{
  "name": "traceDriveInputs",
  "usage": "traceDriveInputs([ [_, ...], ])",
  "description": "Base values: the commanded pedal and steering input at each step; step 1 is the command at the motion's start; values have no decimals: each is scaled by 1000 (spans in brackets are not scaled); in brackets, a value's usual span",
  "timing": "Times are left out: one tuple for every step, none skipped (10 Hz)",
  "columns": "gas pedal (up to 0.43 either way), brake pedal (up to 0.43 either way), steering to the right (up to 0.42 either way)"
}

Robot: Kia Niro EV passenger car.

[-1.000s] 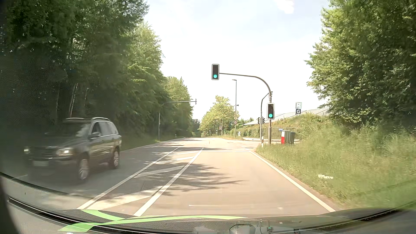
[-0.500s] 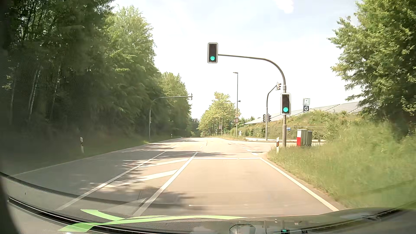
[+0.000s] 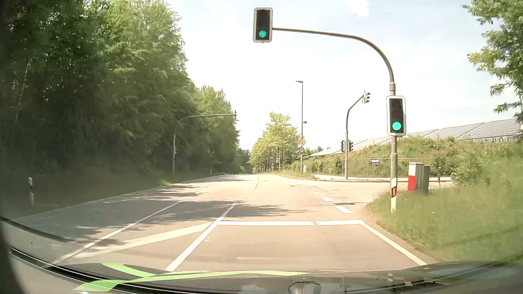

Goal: Follow the waypoints while adhering to traffic rules and regulations

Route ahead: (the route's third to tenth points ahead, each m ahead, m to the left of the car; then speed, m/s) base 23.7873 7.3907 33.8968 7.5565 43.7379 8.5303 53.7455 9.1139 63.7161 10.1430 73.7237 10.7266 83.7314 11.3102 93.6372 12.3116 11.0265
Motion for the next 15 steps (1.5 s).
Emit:
traceDriveInputs([
  [150,0,-10],
  [150,0,-10],
  [157,0,-10],
  [157,0,-10],
  [157,0,-10],
  [157,0,-10],
  [157,0,-10],
  [157,0,-10],
  [157,0,-10],
  [157,0,-10],
  [157,0,-10],
  [157,0,-9],
  [157,0,-10],
  [157,0,-9],
  [157,0,-10],
])
